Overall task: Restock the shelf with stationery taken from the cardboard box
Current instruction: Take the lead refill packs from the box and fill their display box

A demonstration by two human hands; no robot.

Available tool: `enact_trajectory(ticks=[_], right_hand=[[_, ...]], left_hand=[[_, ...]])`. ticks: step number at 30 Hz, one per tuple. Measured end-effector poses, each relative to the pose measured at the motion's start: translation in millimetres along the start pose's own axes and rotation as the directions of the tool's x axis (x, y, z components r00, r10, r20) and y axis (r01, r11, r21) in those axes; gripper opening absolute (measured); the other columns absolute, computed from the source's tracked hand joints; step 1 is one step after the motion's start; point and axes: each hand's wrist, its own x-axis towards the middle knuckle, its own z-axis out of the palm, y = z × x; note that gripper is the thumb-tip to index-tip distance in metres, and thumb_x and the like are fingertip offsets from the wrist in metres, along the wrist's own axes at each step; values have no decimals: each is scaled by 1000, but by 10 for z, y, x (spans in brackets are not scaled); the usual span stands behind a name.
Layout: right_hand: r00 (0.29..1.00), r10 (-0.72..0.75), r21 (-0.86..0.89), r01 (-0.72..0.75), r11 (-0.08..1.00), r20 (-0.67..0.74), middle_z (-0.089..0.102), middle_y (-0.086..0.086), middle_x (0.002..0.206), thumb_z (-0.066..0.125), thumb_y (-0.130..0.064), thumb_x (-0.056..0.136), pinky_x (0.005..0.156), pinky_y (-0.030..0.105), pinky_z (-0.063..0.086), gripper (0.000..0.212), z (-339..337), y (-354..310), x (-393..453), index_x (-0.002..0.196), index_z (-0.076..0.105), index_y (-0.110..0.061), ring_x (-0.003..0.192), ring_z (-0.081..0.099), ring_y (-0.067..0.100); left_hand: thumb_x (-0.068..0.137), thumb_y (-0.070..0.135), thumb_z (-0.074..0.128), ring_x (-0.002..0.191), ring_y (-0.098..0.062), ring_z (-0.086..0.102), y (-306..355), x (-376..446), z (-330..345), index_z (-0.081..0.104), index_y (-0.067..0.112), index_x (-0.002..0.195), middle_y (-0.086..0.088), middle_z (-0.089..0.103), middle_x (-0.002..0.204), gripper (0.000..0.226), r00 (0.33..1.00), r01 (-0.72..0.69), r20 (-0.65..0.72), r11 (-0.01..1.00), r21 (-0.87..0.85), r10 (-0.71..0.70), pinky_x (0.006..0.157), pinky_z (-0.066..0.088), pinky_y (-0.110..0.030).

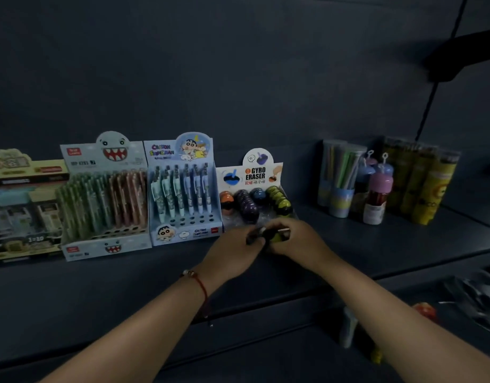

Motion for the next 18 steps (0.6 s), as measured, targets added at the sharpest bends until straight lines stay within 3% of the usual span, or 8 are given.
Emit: enact_trajectory(ticks=[2,5,8,12,15,18], right_hand=[[999,-38,169,42,985,-30,72,-11,101,82,-8,71,80,16,52,41,-44,12,-52,106,70,-25,92,67,2],[996,-34,367,64,928,-87,73,-5,101,81,-6,75,80,16,53,35,-112,76,-88,103,70,-22,92,68,6],[993,31,488,29,872,-114,73,0,98,77,-8,81,84,24,55,24,-227,179,-8,102,70,-17,93,69,14],[997,-32,429,60,901,-72,69,8,104,73,-1,83,85,27,55,38,-490,244,241,115,65,-19,93,66,13],[990,-60,333,99,938,-128,71,2,104,71,3,82,85,22,55,36,-656,305,460,111,68,-18,95,67,11],[983,1,374,69,925,-183,72,5,99,73,7,79,79,20,56,33,-694,421,614,108,69,-10,91,67,13]], left_hand=[[100,32,50,78,-11,65,76,61,56,69,27,106,2,70,89,21,998,28,-56,979,-204,-40,68,49,-28],[99,24,55,76,-13,65,185,142,122,71,29,105,-3,74,93,18,992,76,-48,856,-512,-117,62,49,-26],[99,17,55,78,-8,65,293,239,144,67,36,108,1,74,99,24,997,6,-58,835,-550,-45,64,52,-25],[97,22,60,87,6,65,400,434,135,56,39,126,15,70,97,34,984,-129,-158,929,-346,78,75,50,-14],[95,30,60,95,-3,63,287,587,147,59,28,132,8,69,104,37,970,-97,-221,995,14,97,87,52,-28],[95,32,56,106,-17,57,109,563,240,61,27,129,2,62,114,34,962,-122,-181,917,380,203,93,48,-37]])
